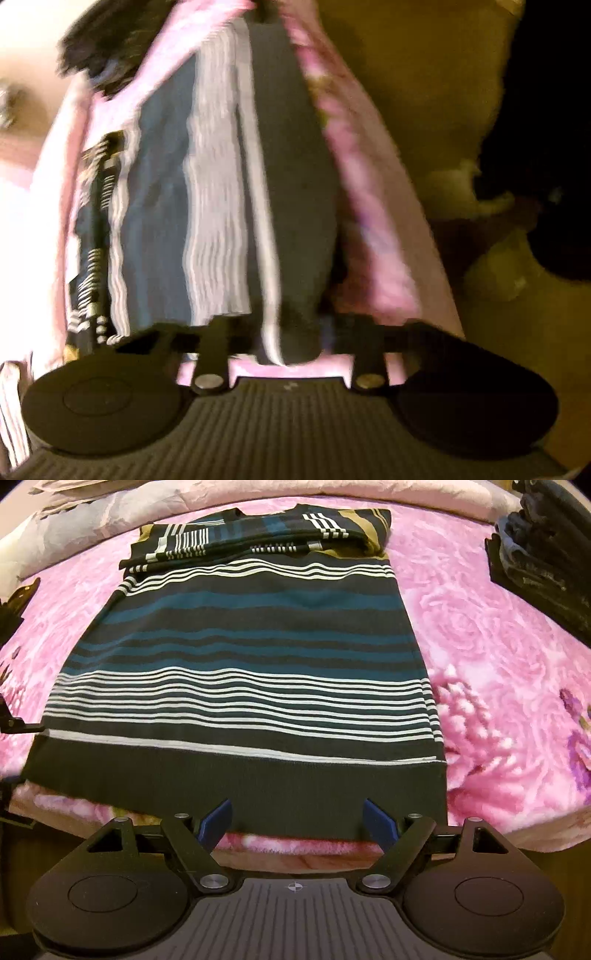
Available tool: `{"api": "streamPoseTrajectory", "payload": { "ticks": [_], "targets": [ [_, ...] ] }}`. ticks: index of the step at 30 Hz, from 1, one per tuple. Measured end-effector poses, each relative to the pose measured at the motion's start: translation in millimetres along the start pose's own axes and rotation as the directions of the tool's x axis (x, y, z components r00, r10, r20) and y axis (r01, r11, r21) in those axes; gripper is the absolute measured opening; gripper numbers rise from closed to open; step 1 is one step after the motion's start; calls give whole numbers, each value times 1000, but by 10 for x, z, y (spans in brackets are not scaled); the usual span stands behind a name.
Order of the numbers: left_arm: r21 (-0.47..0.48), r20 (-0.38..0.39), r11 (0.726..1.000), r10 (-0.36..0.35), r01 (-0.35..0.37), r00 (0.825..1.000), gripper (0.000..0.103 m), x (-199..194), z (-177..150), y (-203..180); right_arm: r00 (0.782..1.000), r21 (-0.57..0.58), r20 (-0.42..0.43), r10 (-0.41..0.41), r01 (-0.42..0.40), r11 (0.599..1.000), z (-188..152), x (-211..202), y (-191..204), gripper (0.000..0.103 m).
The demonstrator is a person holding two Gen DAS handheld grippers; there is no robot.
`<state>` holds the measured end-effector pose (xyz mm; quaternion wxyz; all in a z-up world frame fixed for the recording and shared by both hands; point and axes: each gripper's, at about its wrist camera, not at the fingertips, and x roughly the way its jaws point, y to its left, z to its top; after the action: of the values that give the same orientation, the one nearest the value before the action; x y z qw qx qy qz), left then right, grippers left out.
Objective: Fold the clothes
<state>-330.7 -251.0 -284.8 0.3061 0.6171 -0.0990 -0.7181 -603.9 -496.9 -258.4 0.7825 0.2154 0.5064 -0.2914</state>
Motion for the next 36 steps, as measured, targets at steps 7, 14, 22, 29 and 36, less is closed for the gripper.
{"api": "streamPoseTrajectory", "payload": {
  "ticks": [7, 14, 22, 29, 36],
  "targets": [
    [-511, 35, 858, -46, 57, 998, 8, -151, -38, 846, 995, -382, 61, 75, -46, 923, -77, -22, 597, 81],
    [-620, 52, 781, -58, 77, 997, 8, -252, -140, 1159, 976, -639, 177, 126, 17, 769, -228, 316, 1370, 81],
    [-633, 54, 767, -85, 100, 995, 8, -271, -183, 1047, 956, -644, 284, -68, 243, 726, -230, 702, 1022, 80],
    [-633, 41, 767, -104, 106, 994, 8, -225, -212, 892, 930, -670, 339, -143, 346, 657, -325, 703, 472, 53],
    [-607, 31, 790, -93, 92, 995, 7, -303, -184, 917, 946, -725, 276, -170, 321, 609, -215, 601, 266, 8]
  ]
}}
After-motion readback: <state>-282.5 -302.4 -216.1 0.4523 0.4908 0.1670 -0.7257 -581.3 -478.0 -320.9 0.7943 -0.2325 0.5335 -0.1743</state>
